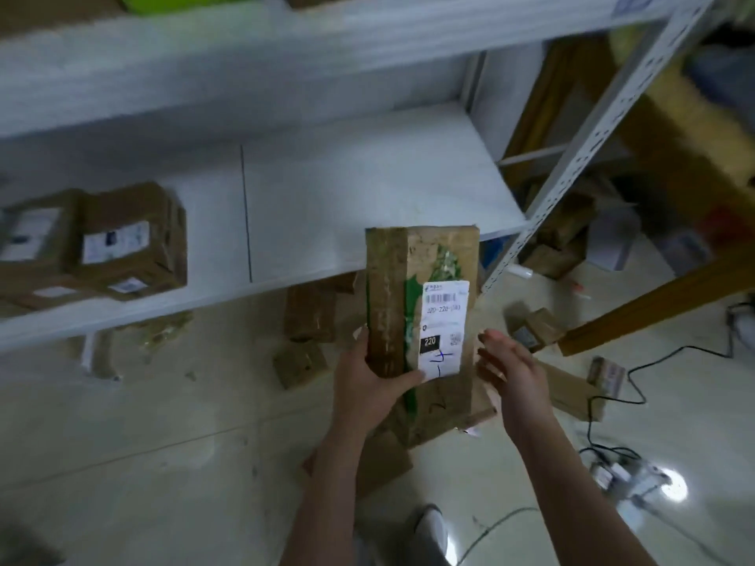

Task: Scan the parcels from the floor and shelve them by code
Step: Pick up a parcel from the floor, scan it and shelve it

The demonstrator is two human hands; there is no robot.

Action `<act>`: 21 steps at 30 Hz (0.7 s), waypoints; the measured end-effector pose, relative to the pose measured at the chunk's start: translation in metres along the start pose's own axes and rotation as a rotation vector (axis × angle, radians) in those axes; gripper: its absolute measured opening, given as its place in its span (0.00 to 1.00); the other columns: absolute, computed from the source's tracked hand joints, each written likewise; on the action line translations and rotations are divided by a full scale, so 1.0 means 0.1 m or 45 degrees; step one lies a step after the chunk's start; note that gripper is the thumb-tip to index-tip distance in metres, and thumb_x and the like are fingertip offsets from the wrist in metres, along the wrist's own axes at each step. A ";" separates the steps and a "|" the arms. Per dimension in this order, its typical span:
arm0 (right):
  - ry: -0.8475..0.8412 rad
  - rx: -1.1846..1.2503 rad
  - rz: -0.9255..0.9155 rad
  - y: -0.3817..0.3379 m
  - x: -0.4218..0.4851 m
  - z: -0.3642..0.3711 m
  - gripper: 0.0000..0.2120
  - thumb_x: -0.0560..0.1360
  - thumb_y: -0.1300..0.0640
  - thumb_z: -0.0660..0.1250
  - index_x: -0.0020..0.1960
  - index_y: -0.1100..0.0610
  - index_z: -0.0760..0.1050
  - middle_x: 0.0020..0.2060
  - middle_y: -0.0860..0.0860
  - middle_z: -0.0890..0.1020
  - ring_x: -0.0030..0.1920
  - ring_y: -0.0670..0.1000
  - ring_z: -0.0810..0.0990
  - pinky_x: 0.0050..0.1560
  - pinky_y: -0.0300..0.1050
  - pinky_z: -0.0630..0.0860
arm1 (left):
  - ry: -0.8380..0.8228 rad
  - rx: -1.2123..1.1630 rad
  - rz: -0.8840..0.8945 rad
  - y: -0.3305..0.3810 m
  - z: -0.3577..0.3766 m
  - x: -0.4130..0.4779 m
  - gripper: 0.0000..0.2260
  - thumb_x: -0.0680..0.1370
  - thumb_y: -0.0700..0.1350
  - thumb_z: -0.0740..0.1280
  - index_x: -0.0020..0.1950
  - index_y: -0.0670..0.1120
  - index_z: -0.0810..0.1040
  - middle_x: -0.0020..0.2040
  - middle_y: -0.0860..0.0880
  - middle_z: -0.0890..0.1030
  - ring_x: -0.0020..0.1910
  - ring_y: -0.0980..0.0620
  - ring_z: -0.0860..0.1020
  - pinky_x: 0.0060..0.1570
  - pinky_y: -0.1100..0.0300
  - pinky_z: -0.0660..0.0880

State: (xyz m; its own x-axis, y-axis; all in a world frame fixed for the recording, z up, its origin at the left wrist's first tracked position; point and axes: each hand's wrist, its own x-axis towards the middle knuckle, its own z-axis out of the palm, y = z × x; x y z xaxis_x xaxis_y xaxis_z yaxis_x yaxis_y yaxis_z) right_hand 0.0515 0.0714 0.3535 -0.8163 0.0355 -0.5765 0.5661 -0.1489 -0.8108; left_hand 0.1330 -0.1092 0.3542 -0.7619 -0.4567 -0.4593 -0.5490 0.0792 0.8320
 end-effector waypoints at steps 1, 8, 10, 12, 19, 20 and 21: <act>-0.024 0.011 -0.012 -0.19 -0.17 -0.09 0.08 0.77 0.60 0.69 0.55 0.58 0.82 0.53 0.55 0.84 0.55 0.55 0.82 0.51 0.46 0.76 | 0.002 -0.082 0.008 0.20 0.02 -0.18 0.31 0.60 0.53 0.83 0.61 0.59 0.78 0.53 0.59 0.84 0.55 0.57 0.82 0.57 0.50 0.80; -0.078 0.047 -0.156 -0.87 -1.14 -0.43 0.10 0.78 0.60 0.67 0.58 0.60 0.80 0.46 0.54 0.84 0.44 0.50 0.81 0.41 0.43 0.74 | 0.005 -0.507 0.129 1.27 0.07 -1.16 0.24 0.68 0.39 0.80 0.61 0.53 0.81 0.54 0.57 0.85 0.54 0.59 0.83 0.55 0.57 0.81; -0.043 0.109 -0.203 -0.95 -1.35 -0.51 0.09 0.78 0.60 0.67 0.57 0.60 0.80 0.45 0.54 0.84 0.43 0.50 0.81 0.42 0.44 0.75 | -0.067 -0.500 0.194 1.40 0.03 -1.33 0.26 0.68 0.40 0.80 0.63 0.53 0.80 0.54 0.58 0.85 0.54 0.61 0.82 0.54 0.57 0.80; -0.029 0.135 -0.243 -0.99 -1.54 -0.58 0.10 0.78 0.60 0.67 0.57 0.60 0.80 0.44 0.53 0.84 0.42 0.50 0.81 0.41 0.43 0.75 | -0.136 -0.490 0.253 1.46 -0.03 -1.45 0.26 0.68 0.40 0.80 0.64 0.54 0.79 0.54 0.60 0.85 0.52 0.64 0.82 0.50 0.63 0.80; -0.058 0.150 -0.281 -1.07 -2.03 -0.74 0.31 0.62 0.42 0.75 0.61 0.57 0.80 0.48 0.52 0.84 0.45 0.48 0.81 0.45 0.44 0.75 | -0.389 -0.565 0.275 1.64 -0.35 -1.66 0.19 0.72 0.39 0.77 0.62 0.47 0.81 0.54 0.49 0.86 0.55 0.49 0.84 0.56 0.51 0.78; -0.078 0.142 -0.285 -1.11 -2.07 -0.74 0.33 0.61 0.40 0.75 0.61 0.56 0.80 0.49 0.52 0.84 0.46 0.49 0.82 0.47 0.45 0.75 | -0.414 -0.569 0.287 1.68 -0.40 -1.68 0.18 0.72 0.40 0.76 0.62 0.47 0.82 0.54 0.50 0.86 0.54 0.49 0.84 0.55 0.52 0.79; -0.103 0.130 -0.296 -1.16 -2.10 -0.74 0.34 0.60 0.39 0.75 0.61 0.56 0.80 0.50 0.52 0.84 0.48 0.49 0.83 0.49 0.46 0.76 | -0.437 -0.581 0.295 1.73 -0.43 -1.71 0.17 0.73 0.40 0.75 0.62 0.47 0.81 0.54 0.50 0.86 0.54 0.49 0.84 0.52 0.54 0.80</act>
State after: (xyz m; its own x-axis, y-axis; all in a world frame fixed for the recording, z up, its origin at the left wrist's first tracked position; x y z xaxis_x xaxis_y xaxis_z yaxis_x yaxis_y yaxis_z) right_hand 0.1662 0.1538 0.5611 -0.9318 0.0017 -0.3629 0.3514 -0.2453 -0.9035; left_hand 0.1828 -0.0558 0.5905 -0.9527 -0.1558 -0.2611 -0.2109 -0.2797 0.9366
